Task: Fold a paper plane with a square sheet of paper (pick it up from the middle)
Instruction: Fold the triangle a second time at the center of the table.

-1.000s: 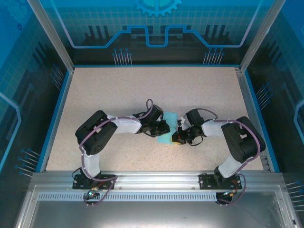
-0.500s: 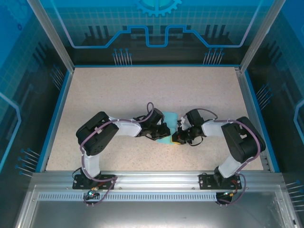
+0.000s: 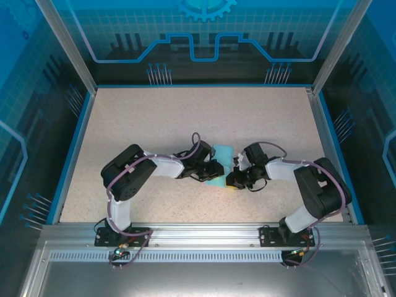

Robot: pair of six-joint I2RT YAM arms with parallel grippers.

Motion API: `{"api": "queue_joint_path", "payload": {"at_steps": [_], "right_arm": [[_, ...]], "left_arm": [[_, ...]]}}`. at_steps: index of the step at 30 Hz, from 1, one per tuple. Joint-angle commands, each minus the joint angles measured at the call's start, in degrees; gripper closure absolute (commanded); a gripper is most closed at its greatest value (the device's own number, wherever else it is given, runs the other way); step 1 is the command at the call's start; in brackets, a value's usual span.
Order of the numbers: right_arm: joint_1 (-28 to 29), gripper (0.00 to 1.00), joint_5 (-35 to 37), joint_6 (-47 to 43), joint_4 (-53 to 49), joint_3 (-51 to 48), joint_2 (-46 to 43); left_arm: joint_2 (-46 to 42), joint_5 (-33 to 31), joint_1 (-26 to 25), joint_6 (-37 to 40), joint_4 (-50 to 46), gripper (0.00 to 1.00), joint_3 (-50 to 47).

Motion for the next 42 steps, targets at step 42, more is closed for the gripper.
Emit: {"api": "queue_joint_path", "payload": {"at_steps": [42], "right_arm": [[-1.77,0.98,2.69,-3.76,-3.32,-1.02,6.51]], "left_arm": [[1.81,-4.45,5.05,3.48,0.48,0.80,-0.01]]}}
